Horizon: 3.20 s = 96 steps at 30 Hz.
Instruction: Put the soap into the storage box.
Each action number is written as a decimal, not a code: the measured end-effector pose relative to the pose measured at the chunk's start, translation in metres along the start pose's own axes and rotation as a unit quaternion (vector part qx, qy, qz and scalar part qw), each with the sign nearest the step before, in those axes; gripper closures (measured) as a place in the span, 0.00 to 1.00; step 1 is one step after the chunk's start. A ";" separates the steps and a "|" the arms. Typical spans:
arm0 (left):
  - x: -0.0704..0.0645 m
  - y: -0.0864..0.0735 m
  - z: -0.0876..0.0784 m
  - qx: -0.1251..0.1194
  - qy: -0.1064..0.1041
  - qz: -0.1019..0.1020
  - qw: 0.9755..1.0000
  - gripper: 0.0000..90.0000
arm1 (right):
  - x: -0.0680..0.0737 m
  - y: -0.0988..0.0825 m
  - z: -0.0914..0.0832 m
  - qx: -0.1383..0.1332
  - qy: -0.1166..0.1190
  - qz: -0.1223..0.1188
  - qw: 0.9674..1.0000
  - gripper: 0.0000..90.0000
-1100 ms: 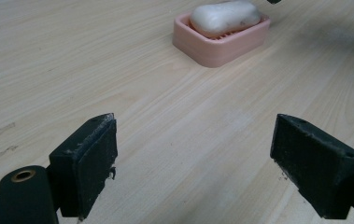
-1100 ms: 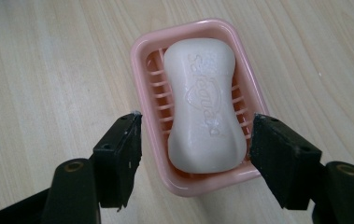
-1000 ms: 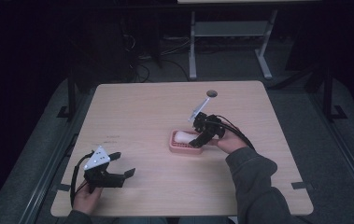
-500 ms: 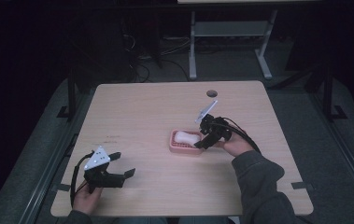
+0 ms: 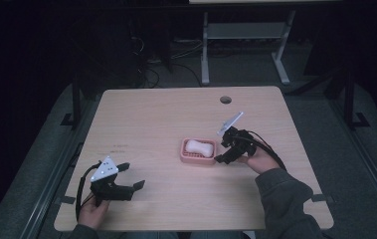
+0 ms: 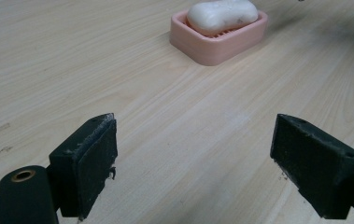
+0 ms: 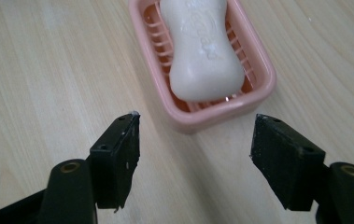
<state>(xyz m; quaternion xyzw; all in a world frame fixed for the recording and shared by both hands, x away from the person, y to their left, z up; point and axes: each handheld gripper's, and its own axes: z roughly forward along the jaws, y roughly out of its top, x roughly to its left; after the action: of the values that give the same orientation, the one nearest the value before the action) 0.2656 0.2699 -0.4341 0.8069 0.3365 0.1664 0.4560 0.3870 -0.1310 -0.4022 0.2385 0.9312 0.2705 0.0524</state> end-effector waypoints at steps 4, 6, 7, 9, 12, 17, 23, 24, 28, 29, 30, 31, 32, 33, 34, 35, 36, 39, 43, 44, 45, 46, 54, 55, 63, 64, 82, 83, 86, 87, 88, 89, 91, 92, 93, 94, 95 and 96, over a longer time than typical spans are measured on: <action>0.000 0.000 0.000 0.001 0.000 0.001 1.000 0.16 | -0.001 -0.008 -0.004 0.001 0.001 0.008 1.000 0.35; 0.000 0.000 0.000 0.000 0.000 -0.001 1.000 0.16 | 0.000 -0.011 -0.007 -0.003 -0.001 0.011 1.000 0.35; 0.000 0.000 0.000 0.000 0.000 -0.001 1.000 0.16 | 0.000 -0.012 -0.008 -0.008 -0.002 0.011 1.000 0.35; 0.000 0.000 0.000 0.000 0.000 -0.001 1.000 0.16 | 0.002 -0.015 -0.009 -0.010 -0.003 0.014 1.000 0.35; 0.000 0.000 0.000 0.000 0.001 -0.001 1.000 0.16 | 0.004 -0.019 -0.010 -0.012 -0.003 0.015 1.000 0.35; 0.000 0.000 0.000 0.000 0.001 0.000 1.000 0.16 | 0.005 -0.027 -0.013 -0.009 -0.005 0.021 1.000 0.34; 0.000 -0.001 0.000 0.001 0.001 0.000 1.000 0.16 | 0.005 -0.036 -0.016 -0.018 -0.004 0.033 0.999 0.34; 0.000 -0.001 0.000 0.002 0.001 0.000 1.000 0.16 | 0.005 -0.037 -0.016 -0.019 -0.004 0.033 0.999 0.34; 0.000 -0.001 0.000 0.002 0.001 -0.002 1.000 0.16 | 0.005 -0.042 -0.017 -0.017 -0.004 0.040 0.999 0.34; 0.000 -0.001 0.000 0.002 0.001 -0.002 1.000 0.16 | 0.005 -0.043 -0.017 -0.018 -0.006 0.040 0.999 0.34; 0.000 -0.001 0.000 0.002 0.000 -0.002 1.000 0.16 | 0.005 -0.044 -0.017 -0.021 -0.005 0.039 0.999 0.34; 0.000 -0.001 0.001 0.002 0.000 -0.002 1.000 0.16 | 0.005 -0.046 -0.018 -0.022 -0.005 0.042 0.999 0.34; 0.000 -0.001 0.001 0.001 0.000 -0.001 1.000 0.16 | 0.006 -0.047 -0.018 -0.021 -0.005 0.042 0.999 0.34; 0.000 -0.001 0.001 0.002 0.000 -0.001 1.000 0.16 | 0.007 -0.048 -0.018 -0.021 -0.005 0.044 0.999 0.34; 0.000 -0.001 0.001 0.002 0.001 -0.001 1.000 0.16 | 0.007 -0.050 -0.018 -0.021 -0.004 0.044 0.999 0.34; 0.000 -0.001 0.001 0.002 0.000 -0.001 1.000 0.16 | 0.007 -0.051 -0.018 -0.022 -0.006 0.044 0.999 0.34; 0.000 -0.001 0.001 0.004 0.000 -0.001 1.000 0.16 | 0.008 -0.053 -0.019 -0.024 -0.006 0.043 0.999 0.34; 0.001 -0.001 0.001 0.003 0.000 0.001 1.000 0.16 | 0.008 -0.058 -0.020 -0.023 -0.008 0.049 0.998 0.34; 0.001 -0.001 0.001 0.004 0.000 0.001 1.000 0.16 | 0.009 -0.064 -0.022 -0.026 -0.010 0.054 0.998 0.34; 0.001 -0.001 0.001 0.004 0.000 0.002 1.000 0.16 | 0.009 -0.065 -0.023 -0.027 -0.010 0.057 0.998 0.34; 0.001 -0.001 0.001 0.004 0.000 0.002 1.000 0.16 | 0.010 -0.067 -0.024 -0.028 -0.010 0.057 0.998 0.34; 0.001 -0.001 0.001 0.005 0.000 0.002 1.000 0.16 | 0.011 -0.068 -0.024 -0.029 -0.011 0.057 0.998 0.34; 0.000 -0.001 0.001 0.005 0.000 -0.002 1.000 0.16 | 0.016 -0.080 -0.030 -0.035 -0.015 0.065 0.997 0.34; 0.000 -0.001 0.001 0.005 0.000 -0.002 1.000 0.16 | 0.017 -0.082 -0.030 -0.036 -0.016 0.064 0.997 0.34; 0.000 -0.001 0.001 0.005 0.001 -0.002 1.000 0.16 | 0.022 -0.096 -0.032 -0.041 -0.019 0.075 0.996 0.34; 0.000 -0.001 0.001 0.005 0.001 -0.002 1.000 0.16 | 0.022 -0.098 -0.032 -0.042 -0.018 0.078 0.996 0.34; 0.000 -0.002 0.001 0.006 0.000 -0.002 1.000 0.16 | 0.033 -0.119 -0.036 -0.055 -0.028 0.084 0.995 0.34; 0.000 -0.002 0.001 0.006 0.001 -0.002 1.000 0.16 | 0.034 -0.119 -0.037 -0.055 -0.027 0.085 0.994 0.34; 0.000 -0.002 0.001 0.006 0.000 -0.002 1.000 0.16 | 0.036 -0.120 -0.037 -0.058 -0.031 0.084 0.994 0.34; 0.000 -0.002 0.001 0.005 0.000 -0.004 1.000 0.16 | 0.036 -0.121 -0.038 -0.060 -0.029 0.086 0.994 0.34; 0.000 -0.002 0.001 0.006 0.000 -0.002 1.000 0.16 | 0.037 -0.122 -0.038 -0.061 -0.028 0.086 0.994 0.34; 0.000 -0.002 0.001 0.006 0.000 -0.002 1.000 0.16 | 0.038 -0.123 -0.038 -0.059 -0.030 0.086 0.994 0.34; 0.000 -0.002 0.002 0.006 -0.001 -0.002 1.000 0.16 | 0.039 -0.125 -0.038 -0.061 -0.031 0.087 0.994 0.34; 0.000 -0.002 0.002 0.006 -0.001 -0.002 1.000 0.16 | 0.039 -0.127 -0.038 -0.063 -0.031 0.088 0.994 0.34; 0.000 -0.002 0.002 0.007 -0.001 -0.002 1.000 0.16 | 0.039 -0.129 -0.038 -0.064 -0.031 0.090 0.993 0.34; 0.000 -0.002 0.002 0.007 -0.001 -0.003 1.000 0.16 | 0.040 -0.130 -0.038 -0.065 -0.032 0.092 0.993 0.34; 0.000 -0.002 0.002 0.007 -0.001 -0.003 1.000 0.16 | 0.040 -0.132 -0.038 -0.065 -0.032 0.093 0.993 0.34; -0.001 -0.002 0.002 0.007 -0.001 -0.003 1.000 0.16 | 0.040 -0.134 -0.038 -0.065 -0.033 0.094 0.993 0.34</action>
<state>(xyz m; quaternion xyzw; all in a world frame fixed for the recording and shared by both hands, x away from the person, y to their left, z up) 0.2656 0.2690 -0.4366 0.8091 0.3394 0.1619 0.4515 0.2872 -0.2289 -0.4393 0.3299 0.8829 0.3262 0.0732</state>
